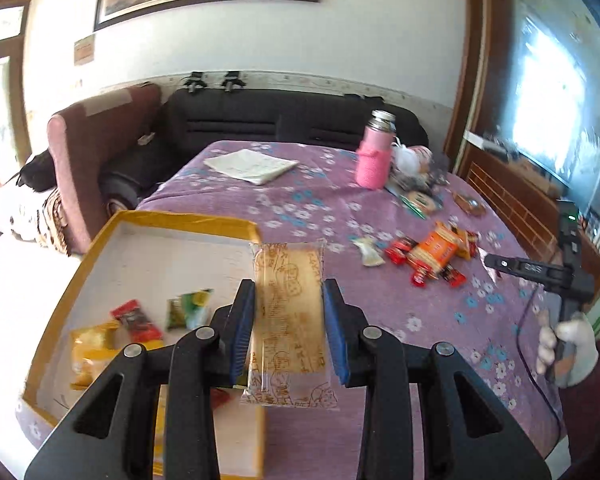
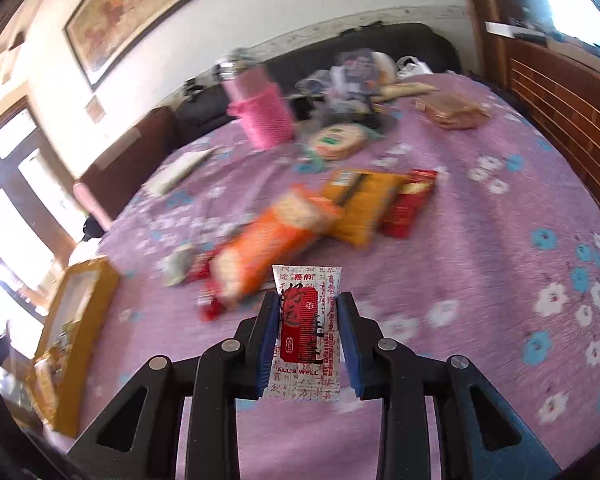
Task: Organize snacks
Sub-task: 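Carry cracker roll and sachet over the yellow tray and open both tools, then move left tool to white wrapped candy while right tool approaches red candy, then grasp white wrapped candy with left tool while right tool grasps red candy, then carry both candies into the yellow tray and open both tools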
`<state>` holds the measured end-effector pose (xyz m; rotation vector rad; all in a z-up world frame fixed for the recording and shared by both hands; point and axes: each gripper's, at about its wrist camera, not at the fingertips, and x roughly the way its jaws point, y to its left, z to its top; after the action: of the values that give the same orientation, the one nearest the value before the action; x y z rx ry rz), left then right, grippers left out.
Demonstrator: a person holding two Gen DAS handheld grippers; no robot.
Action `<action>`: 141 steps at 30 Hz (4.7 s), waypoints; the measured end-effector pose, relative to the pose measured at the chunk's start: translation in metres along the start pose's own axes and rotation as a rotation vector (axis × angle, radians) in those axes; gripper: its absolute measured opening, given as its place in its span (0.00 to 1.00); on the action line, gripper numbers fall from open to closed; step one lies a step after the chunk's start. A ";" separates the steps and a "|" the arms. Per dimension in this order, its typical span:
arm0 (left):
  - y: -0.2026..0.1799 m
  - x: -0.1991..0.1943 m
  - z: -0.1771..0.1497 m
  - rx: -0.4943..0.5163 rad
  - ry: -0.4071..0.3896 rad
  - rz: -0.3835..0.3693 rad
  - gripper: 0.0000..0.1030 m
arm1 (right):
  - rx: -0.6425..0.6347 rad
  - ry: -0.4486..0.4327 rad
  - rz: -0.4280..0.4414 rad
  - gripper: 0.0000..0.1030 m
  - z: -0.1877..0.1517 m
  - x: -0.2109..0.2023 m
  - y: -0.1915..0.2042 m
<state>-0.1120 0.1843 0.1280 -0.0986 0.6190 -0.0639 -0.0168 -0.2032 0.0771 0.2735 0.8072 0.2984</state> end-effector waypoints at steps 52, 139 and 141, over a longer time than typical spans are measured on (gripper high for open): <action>0.041 -0.060 -0.010 -0.435 -0.201 0.082 0.68 | -0.076 -0.058 0.252 0.55 -0.045 -0.021 0.142; 0.132 0.014 0.002 -0.345 0.053 0.062 0.17 | -0.092 0.113 0.265 0.20 -0.032 0.066 0.140; 0.144 0.021 0.001 -0.355 0.064 0.072 0.17 | -0.140 0.138 0.306 0.20 -0.034 0.063 0.174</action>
<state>-0.0901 0.3253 0.1007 -0.4183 0.6924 0.1138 -0.0283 -0.0150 0.0735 0.2468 0.8765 0.6647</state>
